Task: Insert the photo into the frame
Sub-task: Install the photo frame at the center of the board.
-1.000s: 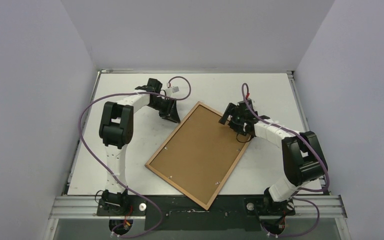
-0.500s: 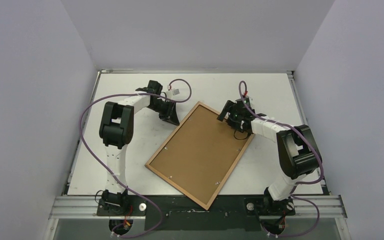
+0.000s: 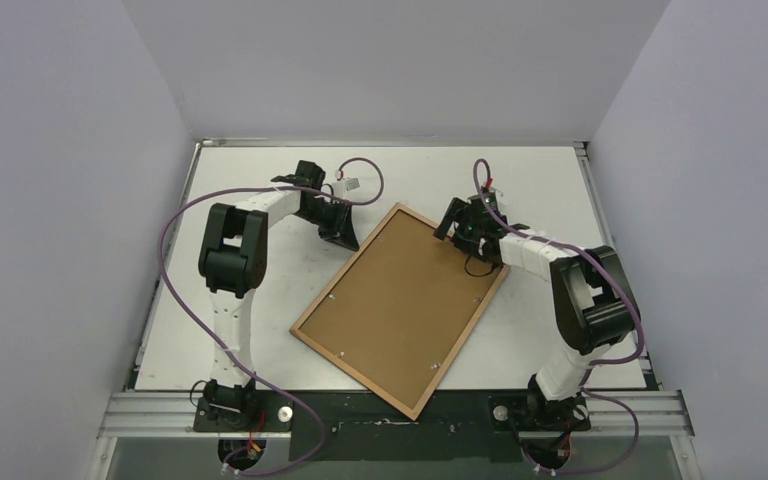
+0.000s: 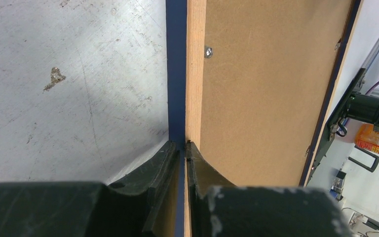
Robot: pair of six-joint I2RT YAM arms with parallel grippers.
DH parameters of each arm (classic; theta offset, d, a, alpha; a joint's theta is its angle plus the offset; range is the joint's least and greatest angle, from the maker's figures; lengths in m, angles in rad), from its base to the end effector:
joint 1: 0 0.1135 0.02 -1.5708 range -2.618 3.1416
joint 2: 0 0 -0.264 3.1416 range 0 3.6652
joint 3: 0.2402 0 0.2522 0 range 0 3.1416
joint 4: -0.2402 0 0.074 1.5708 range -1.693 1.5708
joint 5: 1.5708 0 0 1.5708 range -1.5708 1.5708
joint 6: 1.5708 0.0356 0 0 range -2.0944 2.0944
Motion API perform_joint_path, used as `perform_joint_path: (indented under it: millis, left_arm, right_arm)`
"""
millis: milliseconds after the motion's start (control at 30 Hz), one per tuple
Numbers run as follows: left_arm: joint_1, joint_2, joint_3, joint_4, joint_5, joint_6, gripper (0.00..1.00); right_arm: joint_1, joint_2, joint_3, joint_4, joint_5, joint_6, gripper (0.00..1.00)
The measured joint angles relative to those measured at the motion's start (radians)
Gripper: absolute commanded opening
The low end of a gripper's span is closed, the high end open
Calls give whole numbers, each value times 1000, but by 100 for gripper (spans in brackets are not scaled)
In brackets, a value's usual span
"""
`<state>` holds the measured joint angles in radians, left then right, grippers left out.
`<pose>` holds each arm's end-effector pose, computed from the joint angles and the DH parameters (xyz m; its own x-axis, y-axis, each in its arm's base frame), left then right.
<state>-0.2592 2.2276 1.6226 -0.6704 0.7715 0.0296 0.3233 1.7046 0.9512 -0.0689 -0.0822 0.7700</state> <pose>0.4245 -0.1382 0.1374 -0.9131 0.2641 -0.3107 0.4071 0.6333 -0.6581 0.3304 0.1138 0.1711 -0.7561 0.4784 -0.4467 0.2183 0.8277 0.5169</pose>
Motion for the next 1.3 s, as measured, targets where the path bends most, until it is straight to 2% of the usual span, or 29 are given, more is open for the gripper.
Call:
perform_joint_path:
  millis: [733, 1167, 1300]
  left_arm:
    - [0, 0, 0, 2, 4, 0, 7]
    - [0, 0, 0, 2, 6, 2, 6]
    - [1, 0, 0, 1, 7, 5, 11]
  right_arm:
    - [21, 44, 60, -21, 11, -30, 91]
    - [65, 61, 102, 57, -39, -33, 91]
    - [61, 60, 125, 47, -34, -51, 90]
